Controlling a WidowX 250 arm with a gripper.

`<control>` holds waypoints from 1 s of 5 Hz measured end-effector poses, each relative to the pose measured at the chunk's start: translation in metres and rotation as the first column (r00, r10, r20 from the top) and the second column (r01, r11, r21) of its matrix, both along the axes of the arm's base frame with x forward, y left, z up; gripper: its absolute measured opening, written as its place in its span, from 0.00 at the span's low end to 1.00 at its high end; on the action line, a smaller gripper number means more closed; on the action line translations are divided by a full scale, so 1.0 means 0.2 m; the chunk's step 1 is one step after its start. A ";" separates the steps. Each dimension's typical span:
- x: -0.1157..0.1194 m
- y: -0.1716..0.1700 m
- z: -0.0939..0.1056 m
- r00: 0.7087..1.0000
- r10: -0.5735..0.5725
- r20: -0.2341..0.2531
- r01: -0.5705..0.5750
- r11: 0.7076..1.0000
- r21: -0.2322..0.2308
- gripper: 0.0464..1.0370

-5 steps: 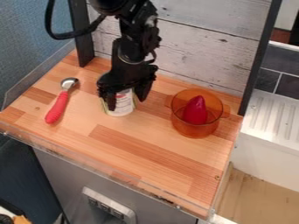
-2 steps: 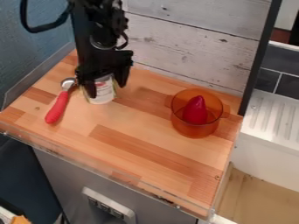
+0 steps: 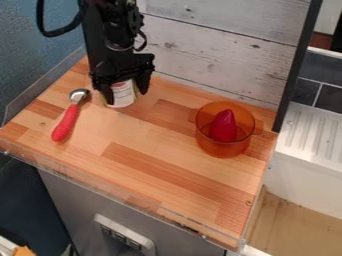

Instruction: Move the can to the right side of the table

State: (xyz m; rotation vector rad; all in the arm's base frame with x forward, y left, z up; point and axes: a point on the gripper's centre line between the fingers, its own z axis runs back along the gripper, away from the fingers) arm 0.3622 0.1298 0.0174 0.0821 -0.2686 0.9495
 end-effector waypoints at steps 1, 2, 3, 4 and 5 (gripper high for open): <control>-0.01 0.01 0.01 1.000 -0.024 -0.016 0.025 0.999 0.020 0.96; -0.01 -0.04 0.08 0.999 -0.048 -0.011 0.048 0.998 0.047 0.96; 0.00 -0.13 0.21 0.996 -0.089 0.017 0.087 0.994 0.067 0.96; -0.03 -0.22 0.30 0.992 -0.120 0.023 0.118 0.989 0.084 0.96; -0.02 -0.22 0.30 0.992 -0.121 0.027 0.119 0.989 0.085 0.96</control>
